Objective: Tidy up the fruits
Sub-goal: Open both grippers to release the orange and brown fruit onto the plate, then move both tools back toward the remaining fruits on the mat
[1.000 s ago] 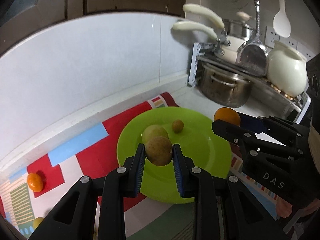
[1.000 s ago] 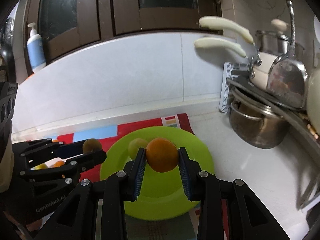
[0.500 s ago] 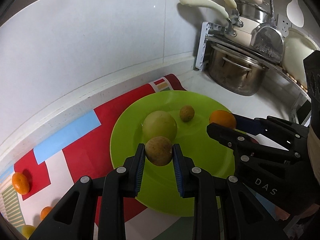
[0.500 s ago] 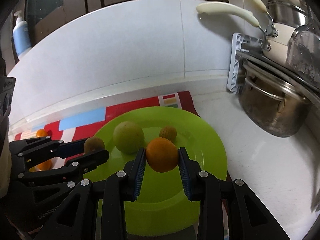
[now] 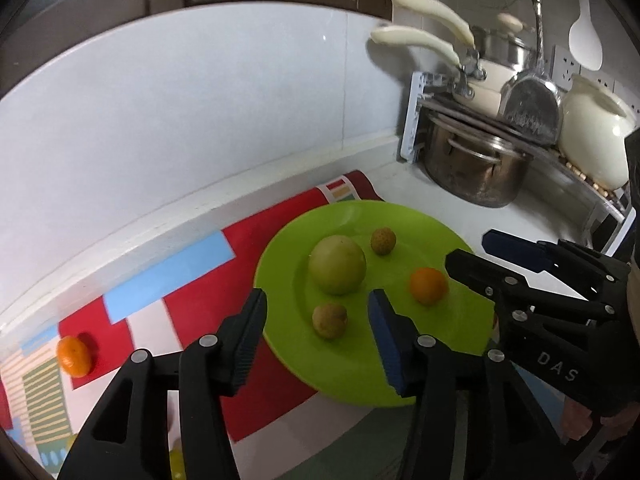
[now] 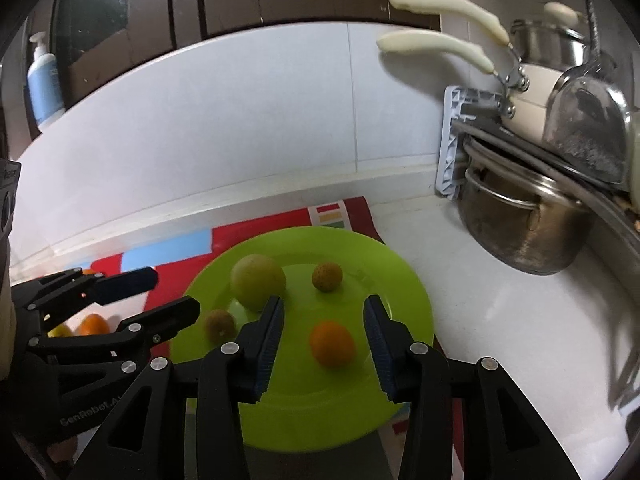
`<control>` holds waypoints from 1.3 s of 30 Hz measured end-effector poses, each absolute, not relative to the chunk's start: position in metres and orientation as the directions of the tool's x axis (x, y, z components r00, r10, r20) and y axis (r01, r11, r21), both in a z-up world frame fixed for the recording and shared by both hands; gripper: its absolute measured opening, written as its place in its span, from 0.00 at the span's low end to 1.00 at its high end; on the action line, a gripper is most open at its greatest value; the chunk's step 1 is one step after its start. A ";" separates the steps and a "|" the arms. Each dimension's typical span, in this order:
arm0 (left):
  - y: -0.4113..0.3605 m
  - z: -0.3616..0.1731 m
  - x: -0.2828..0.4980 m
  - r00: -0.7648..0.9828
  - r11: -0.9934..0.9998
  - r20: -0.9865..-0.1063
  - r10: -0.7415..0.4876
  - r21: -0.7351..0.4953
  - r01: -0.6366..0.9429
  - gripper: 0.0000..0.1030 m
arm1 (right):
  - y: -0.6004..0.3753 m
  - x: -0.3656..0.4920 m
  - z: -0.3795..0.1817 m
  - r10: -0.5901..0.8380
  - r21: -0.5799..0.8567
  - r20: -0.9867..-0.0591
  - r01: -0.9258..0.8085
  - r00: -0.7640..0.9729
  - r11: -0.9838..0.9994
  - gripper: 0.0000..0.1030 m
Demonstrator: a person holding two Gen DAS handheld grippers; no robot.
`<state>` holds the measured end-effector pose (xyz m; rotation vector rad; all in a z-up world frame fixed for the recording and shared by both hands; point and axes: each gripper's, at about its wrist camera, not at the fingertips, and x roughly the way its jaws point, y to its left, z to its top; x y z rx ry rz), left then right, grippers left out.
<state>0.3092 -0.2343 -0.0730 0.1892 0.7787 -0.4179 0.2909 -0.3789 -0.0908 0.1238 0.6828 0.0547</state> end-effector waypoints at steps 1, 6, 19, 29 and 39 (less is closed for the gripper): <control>-0.231 -0.069 0.305 0.643 0.905 -0.709 -0.291 0.014 0.425 0.53 | -0.378 0.285 -0.087 0.092 0.135 -0.620 -0.009 0.779 0.991 0.47; -0.214 -0.047 0.281 0.690 0.915 -0.670 -0.275 0.039 0.402 0.63 | -0.372 0.262 -0.070 0.084 0.123 -0.592 -0.014 0.802 0.992 0.48; -0.172 -0.006 0.218 0.757 0.938 -0.605 -0.249 0.044 0.344 0.67 | -0.345 0.202 -0.031 0.130 0.140 -0.524 -0.065 0.842 0.988 0.56; -0.135 0.013 0.173 0.797 0.960 -0.569 -0.201 0.049 0.277 0.68 | -0.311 0.166 -0.014 0.201 0.138 -0.486 -0.153 0.851 0.979 0.56; -0.099 0.019 0.139 0.824 0.979 -0.552 -0.127 0.064 0.193 0.68 | -0.278 0.143 -0.005 0.286 0.139 -0.451 -0.250 0.846 0.958 0.56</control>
